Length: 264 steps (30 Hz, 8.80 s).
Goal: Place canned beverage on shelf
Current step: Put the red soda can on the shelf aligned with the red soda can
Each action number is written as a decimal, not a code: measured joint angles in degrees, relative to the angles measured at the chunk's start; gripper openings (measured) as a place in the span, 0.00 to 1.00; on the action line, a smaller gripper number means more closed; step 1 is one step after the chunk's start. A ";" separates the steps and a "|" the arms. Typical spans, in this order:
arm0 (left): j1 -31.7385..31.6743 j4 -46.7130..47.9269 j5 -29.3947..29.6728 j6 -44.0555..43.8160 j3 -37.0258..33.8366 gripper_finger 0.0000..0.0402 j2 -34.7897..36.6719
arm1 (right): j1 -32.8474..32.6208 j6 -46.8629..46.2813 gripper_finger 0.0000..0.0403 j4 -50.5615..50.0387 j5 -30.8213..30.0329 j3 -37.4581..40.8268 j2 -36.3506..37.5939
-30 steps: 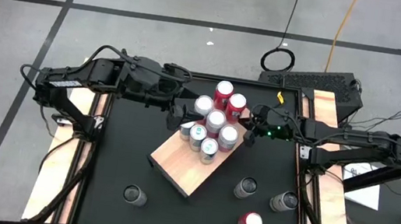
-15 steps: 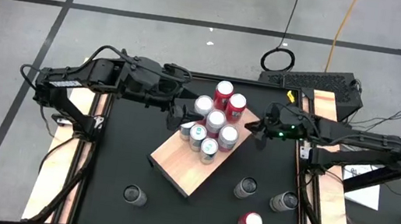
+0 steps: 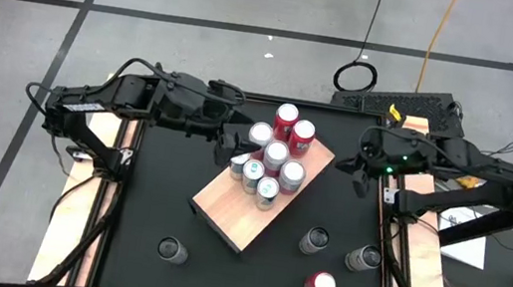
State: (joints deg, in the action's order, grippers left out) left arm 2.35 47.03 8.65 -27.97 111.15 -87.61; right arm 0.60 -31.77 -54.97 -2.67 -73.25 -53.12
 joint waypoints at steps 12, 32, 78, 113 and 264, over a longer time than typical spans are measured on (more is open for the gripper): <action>4.75 3.08 3.10 -0.11 0.00 0.98 0.00 | -13.78 -14.54 0.00 -7.37 7.70 -5.04 -2.37; 11.75 7.57 12.71 -2.11 0.00 0.98 0.00 | -35.95 -30.86 0.34 -4.04 7.29 -5.08 -12.39; 13.07 9.35 22.50 -10.64 -0.07 0.98 -2.33 | -49.96 27.68 0.83 1.19 -2.74 -4.50 -31.24; 13.44 9.57 24.23 -9.14 -0.04 0.98 -2.86 | -41.66 37.74 0.85 13.65 11.36 6.63 -34.74; 16.99 8.69 26.15 -15.41 0.00 0.98 -2.82 | -41.57 24.68 0.67 -3.58 7.38 -4.91 -32.34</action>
State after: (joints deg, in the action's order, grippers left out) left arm 19.33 55.72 34.80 -43.38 111.15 -90.43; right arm -40.97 -7.08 -58.54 4.71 -78.15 -85.46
